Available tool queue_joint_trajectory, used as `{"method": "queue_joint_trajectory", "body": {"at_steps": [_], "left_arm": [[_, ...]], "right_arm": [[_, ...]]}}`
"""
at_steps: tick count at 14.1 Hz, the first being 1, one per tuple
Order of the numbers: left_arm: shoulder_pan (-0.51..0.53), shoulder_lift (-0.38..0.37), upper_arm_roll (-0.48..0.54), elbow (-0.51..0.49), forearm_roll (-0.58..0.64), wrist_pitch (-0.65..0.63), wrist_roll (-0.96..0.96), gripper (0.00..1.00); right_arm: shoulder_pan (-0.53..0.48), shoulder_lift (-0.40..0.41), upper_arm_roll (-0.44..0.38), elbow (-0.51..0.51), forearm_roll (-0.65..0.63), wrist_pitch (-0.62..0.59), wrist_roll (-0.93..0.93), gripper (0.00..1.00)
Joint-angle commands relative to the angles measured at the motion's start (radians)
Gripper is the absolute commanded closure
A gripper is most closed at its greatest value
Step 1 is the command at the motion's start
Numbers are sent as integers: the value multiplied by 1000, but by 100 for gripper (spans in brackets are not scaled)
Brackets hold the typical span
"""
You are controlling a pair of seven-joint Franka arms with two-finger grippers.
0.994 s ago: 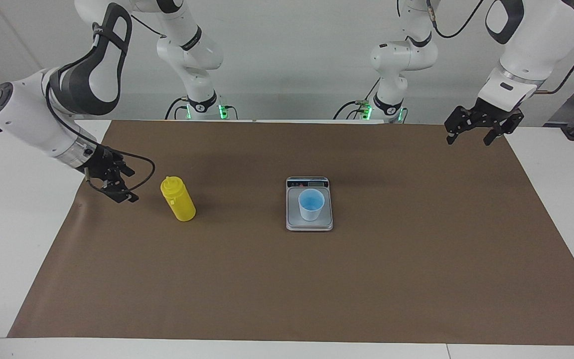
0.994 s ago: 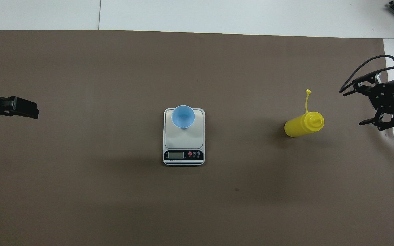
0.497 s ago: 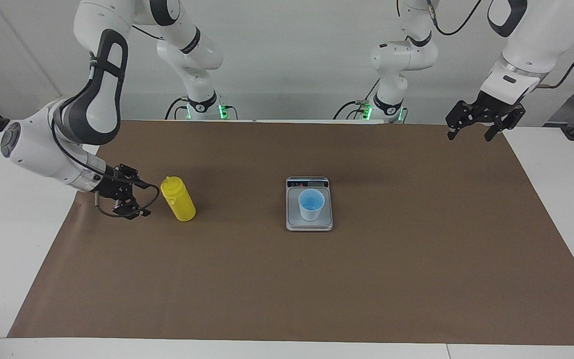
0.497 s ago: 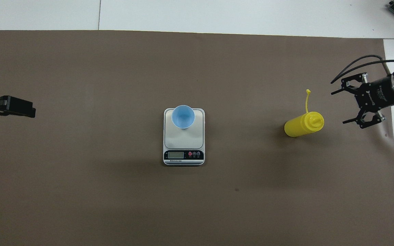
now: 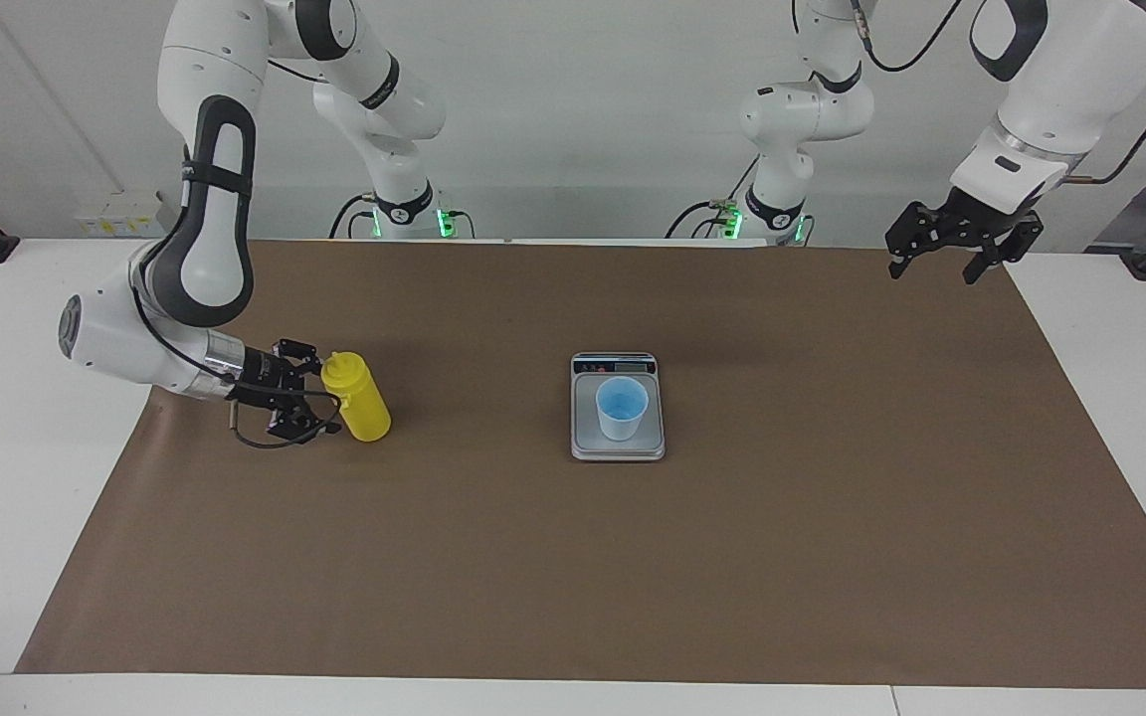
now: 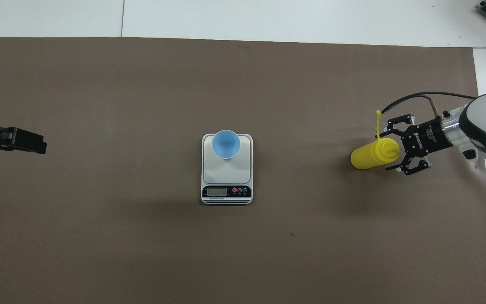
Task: Pour seasoning into cup on scale with both arms
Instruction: 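Lower the right gripper onto the yellow bottle and grasp it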
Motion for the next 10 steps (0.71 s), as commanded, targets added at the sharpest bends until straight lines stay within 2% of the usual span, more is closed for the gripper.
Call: {"method": "queue_joint_trajectory", "body": {"at_steps": [1,5,6,7,8,10], "left_arm": [[11,-41,0,-42,-5,0,18,0],[24,-44,1,-56,-5,6,-6,0],[24,-46,1,-60,-5,15,-6,0],[24,-52,1,-70,-5,18,-8,0],[25,-53,1,-74,-5,18,-17,0],[24,-53,1,-74,-5,18,-38,0]], "right_arm": [[-13,-35,7,-63,52,7,-52,0],[-11,-48,7,-87,78,8,-97,2],[-11,-52,7,-84,79,7,-94,35],[-11,-58,7,-82,81,7,-91,74],[-8,-68,7,-82,90,10,-80,100],[4,-91,7,-80,90,34,35,100]]}}
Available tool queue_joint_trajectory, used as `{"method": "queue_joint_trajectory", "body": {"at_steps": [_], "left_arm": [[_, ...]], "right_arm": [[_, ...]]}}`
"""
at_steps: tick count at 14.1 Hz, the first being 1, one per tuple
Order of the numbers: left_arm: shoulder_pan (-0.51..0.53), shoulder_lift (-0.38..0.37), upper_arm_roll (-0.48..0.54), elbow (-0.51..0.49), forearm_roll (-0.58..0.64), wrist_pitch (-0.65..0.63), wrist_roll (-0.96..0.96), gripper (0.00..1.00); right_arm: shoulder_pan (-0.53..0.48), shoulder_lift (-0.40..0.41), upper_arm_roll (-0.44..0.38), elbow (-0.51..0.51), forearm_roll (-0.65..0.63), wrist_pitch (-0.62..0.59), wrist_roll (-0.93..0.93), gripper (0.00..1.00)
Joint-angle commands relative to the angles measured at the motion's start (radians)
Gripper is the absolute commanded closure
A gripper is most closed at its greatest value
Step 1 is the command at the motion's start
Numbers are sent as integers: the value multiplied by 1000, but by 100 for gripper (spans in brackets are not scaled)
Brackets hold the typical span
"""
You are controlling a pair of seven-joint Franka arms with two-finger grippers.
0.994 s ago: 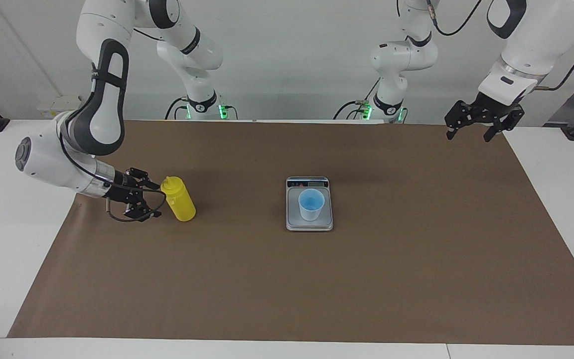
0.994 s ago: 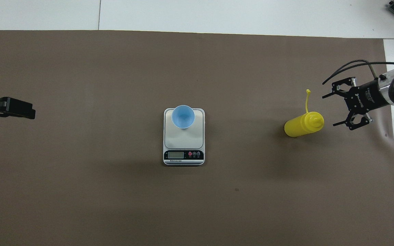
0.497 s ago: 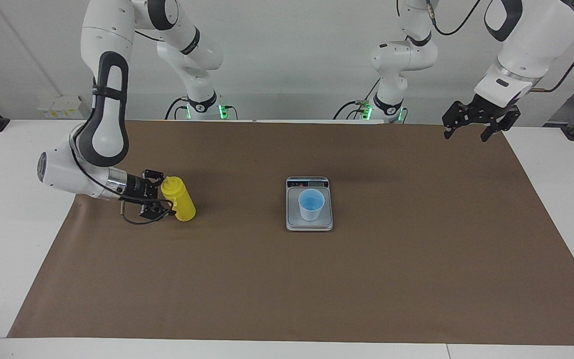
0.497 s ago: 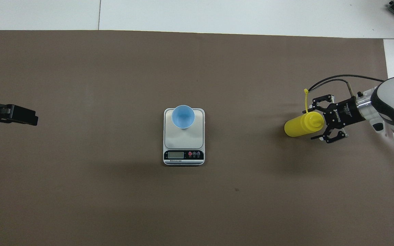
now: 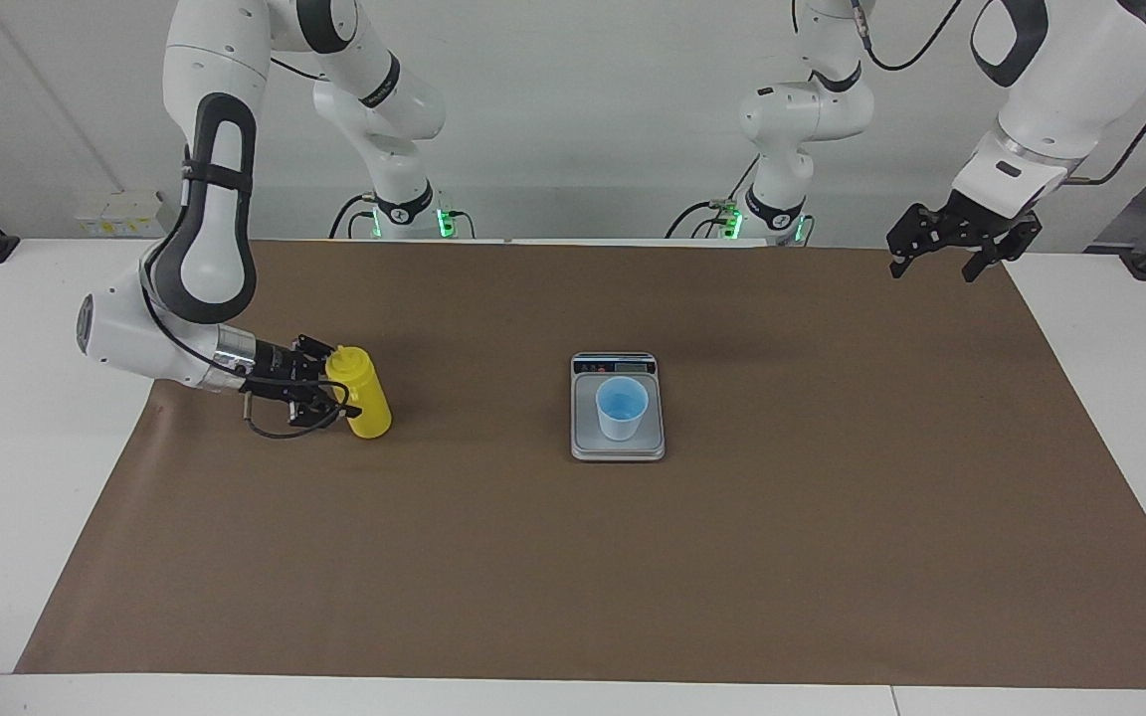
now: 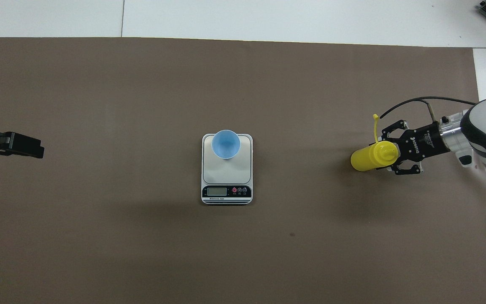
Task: Pour seasoning into cup on scale with both arms
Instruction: 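Lower the right gripper onto the yellow bottle and grasp it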
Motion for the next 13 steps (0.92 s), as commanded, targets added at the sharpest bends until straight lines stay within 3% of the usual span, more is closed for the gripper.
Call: {"method": "queue_joint_trajectory", "body": {"at_steps": [1,5,9,13], "left_arm": [[14,-38,-9,-43,-5,15,-16,0],[14,-36,-9,-34,-5,7,-17,0],[14,-36,-9,-34,-5,7,-17,0],[14,-36,-9,-34,-5,9,-17,0]], "right_arm": [[8,-59,9,-32,29,56,126,100],[75,-105,12,-25,29,113,295,100],[208,-142,6,-15,-8,240,499,100],[342,-134,11,39,-202,336,766,100]]}}
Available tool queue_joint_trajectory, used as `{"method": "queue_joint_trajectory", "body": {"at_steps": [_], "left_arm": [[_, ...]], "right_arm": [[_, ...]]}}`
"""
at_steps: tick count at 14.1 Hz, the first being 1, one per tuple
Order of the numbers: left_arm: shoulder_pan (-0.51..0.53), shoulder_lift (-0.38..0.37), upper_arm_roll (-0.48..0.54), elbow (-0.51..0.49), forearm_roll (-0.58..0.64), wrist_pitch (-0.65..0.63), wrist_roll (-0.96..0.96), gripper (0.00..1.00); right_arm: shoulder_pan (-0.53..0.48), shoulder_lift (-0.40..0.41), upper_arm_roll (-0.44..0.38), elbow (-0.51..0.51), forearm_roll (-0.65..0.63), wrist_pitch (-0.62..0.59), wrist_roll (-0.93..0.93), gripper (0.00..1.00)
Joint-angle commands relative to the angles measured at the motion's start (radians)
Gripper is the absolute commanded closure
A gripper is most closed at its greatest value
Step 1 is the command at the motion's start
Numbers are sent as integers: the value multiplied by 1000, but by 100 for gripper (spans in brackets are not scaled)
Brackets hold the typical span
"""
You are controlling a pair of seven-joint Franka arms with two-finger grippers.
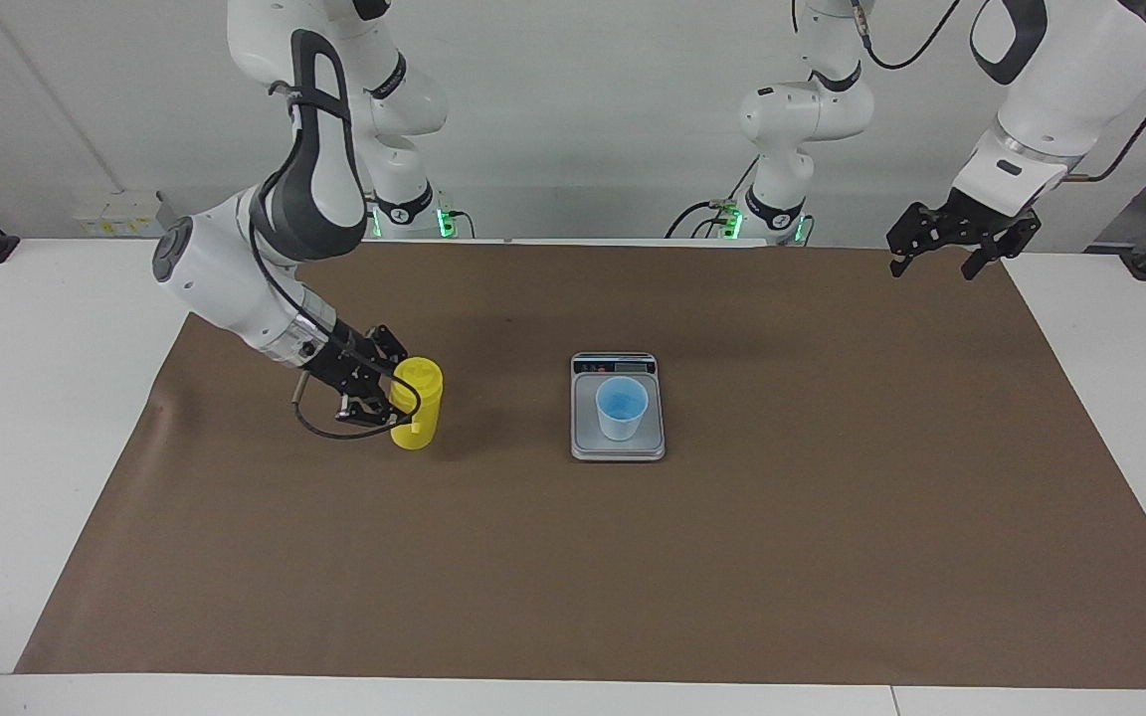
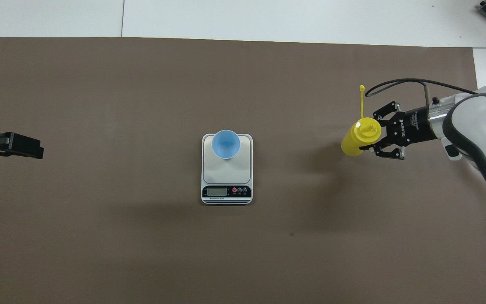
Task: Pour seasoning into cup on scale with both arms
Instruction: 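Lift the yellow bottle and carry it over the blue cup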
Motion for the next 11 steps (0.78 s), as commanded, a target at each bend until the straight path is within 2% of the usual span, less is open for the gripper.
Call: {"method": "queue_joint_trajectory", "body": {"at_steps": [1,6,11], "left_arm": [[14,-30,-9,-31,-5,9,-10,0],[14,-30,-9,-31,-5,9,-10,0],[14,-30,-9,-31,-5,7,-10,0]], "right_arm": [[95,-6,1,28,-146,80,206,100],[259,19,-1,80,-427,168,532,100],[403,34,2,83,-824,280,825,100]]}}
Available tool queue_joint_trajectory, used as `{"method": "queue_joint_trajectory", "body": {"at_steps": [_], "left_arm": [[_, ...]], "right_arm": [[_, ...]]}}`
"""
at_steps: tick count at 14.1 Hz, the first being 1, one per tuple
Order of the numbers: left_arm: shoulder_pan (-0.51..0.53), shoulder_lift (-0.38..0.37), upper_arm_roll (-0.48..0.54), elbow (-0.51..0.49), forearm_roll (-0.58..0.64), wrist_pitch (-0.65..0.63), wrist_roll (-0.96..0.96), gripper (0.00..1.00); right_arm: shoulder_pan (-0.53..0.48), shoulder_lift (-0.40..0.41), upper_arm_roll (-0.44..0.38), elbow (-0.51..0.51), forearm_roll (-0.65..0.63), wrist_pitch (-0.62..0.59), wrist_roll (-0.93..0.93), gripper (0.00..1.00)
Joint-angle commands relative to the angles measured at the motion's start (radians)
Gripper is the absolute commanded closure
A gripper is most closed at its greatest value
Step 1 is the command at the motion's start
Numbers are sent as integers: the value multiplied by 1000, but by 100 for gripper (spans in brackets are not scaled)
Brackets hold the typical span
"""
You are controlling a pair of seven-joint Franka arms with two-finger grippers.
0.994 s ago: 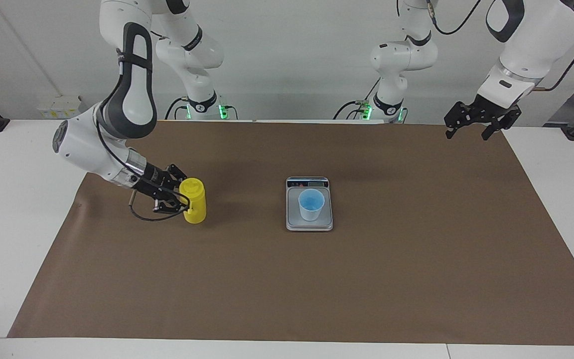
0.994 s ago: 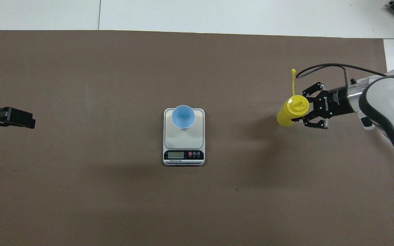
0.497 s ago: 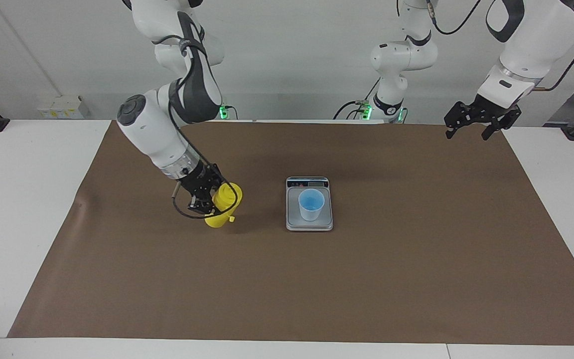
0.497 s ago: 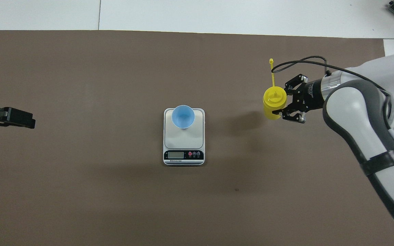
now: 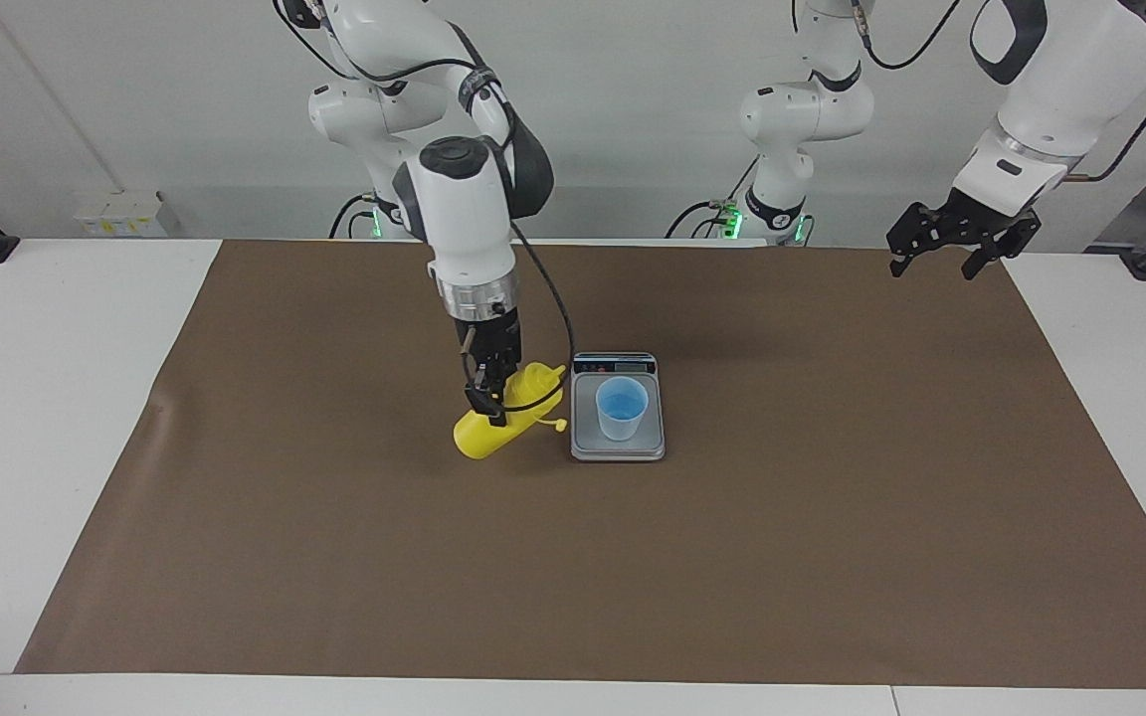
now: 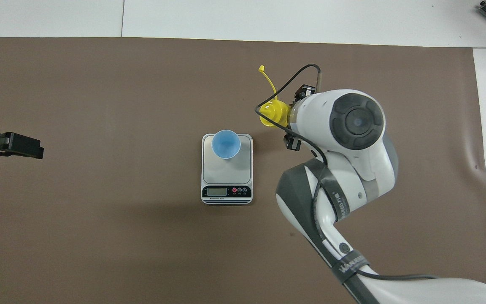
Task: Pour seasoning into cup on scale with both arms
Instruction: 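Lift the yellow bottle and carry it over the blue cup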
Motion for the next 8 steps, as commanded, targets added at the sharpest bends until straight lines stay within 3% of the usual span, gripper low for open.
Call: {"method": "queue_joint_trajectory", "body": {"at_steps": [1,8], "left_arm": [[14,-30,-9,-31,-5,9,-10,0],[14,-30,-9,-31,-5,9,-10,0]], "right_arm": [[55,31,-2,33,-197,23,111,100],[110,79,-1,32,-546,9,214,100]]}}
